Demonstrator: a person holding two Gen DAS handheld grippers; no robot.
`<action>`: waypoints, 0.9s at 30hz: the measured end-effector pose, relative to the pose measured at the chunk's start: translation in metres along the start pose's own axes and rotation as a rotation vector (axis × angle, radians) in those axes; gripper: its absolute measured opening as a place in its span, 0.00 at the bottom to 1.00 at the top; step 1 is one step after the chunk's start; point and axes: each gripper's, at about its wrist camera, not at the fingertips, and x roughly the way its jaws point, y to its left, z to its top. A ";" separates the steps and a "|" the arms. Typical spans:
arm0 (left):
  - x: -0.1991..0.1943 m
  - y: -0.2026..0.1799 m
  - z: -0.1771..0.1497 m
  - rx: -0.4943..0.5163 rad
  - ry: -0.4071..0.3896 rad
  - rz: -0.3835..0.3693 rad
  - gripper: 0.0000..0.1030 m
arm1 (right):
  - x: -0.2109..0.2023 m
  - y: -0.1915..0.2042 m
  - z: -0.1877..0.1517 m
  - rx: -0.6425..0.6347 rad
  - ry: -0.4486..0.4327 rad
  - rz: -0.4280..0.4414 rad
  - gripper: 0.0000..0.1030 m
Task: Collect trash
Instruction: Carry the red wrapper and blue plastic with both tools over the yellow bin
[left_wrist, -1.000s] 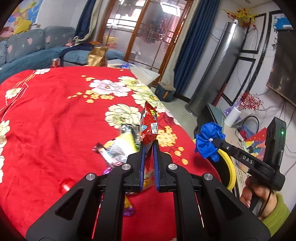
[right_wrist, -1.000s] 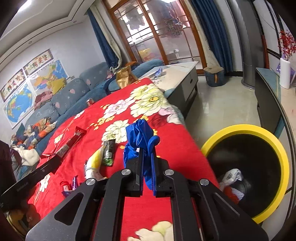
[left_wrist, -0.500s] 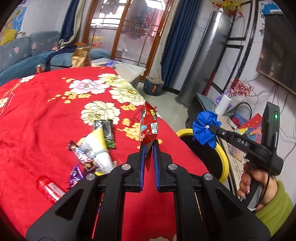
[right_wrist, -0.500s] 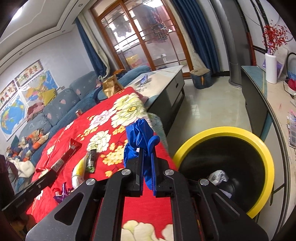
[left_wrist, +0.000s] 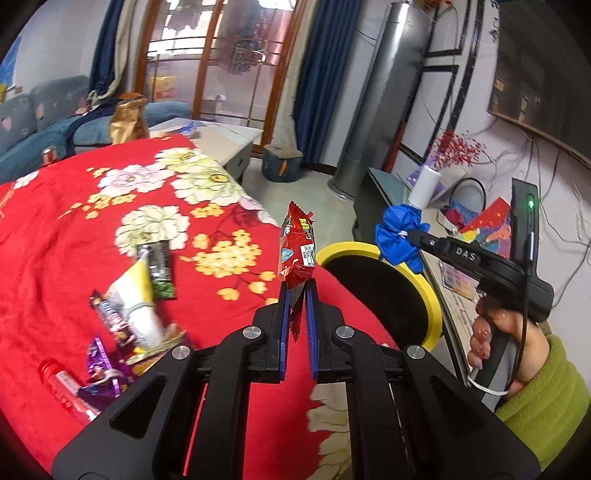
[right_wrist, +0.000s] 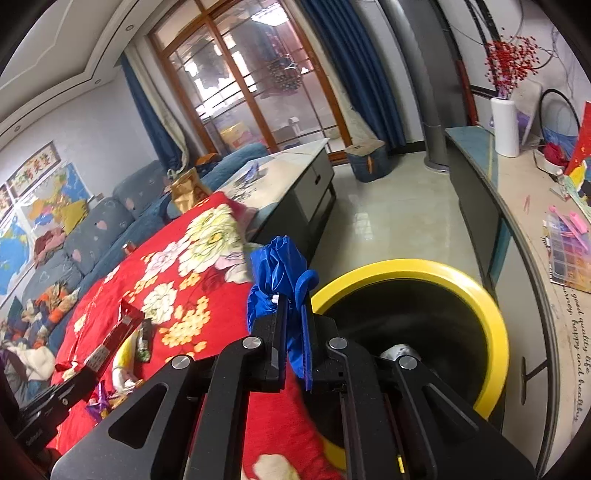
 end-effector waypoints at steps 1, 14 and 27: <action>0.003 -0.004 0.000 0.009 0.004 -0.005 0.04 | 0.000 -0.003 0.000 0.003 -0.003 -0.005 0.06; 0.033 -0.053 0.001 0.116 0.042 -0.051 0.04 | -0.006 -0.056 0.007 0.096 -0.030 -0.089 0.06; 0.062 -0.085 -0.007 0.198 0.090 -0.083 0.05 | -0.007 -0.095 0.003 0.151 -0.018 -0.137 0.06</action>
